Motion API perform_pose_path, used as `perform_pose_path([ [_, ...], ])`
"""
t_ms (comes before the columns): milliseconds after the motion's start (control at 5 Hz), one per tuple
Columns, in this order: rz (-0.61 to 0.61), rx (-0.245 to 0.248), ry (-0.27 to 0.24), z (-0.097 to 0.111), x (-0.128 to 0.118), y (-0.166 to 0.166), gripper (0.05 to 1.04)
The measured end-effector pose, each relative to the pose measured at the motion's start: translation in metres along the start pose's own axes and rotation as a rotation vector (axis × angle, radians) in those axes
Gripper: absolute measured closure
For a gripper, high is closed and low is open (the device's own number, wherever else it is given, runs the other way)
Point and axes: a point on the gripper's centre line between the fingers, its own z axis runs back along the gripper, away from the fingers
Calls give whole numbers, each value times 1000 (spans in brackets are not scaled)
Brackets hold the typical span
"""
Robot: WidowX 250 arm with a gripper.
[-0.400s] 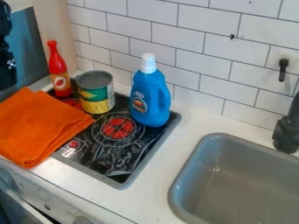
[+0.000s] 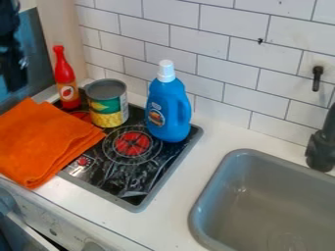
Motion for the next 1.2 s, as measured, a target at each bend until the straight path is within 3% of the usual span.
perform_pose_path([
  [400,29,8,-68,6,50,0,83],
  [600,55,13,-73,-1,69,7,83],
  [1200,115,43,-28,-29,104,22,83],
])
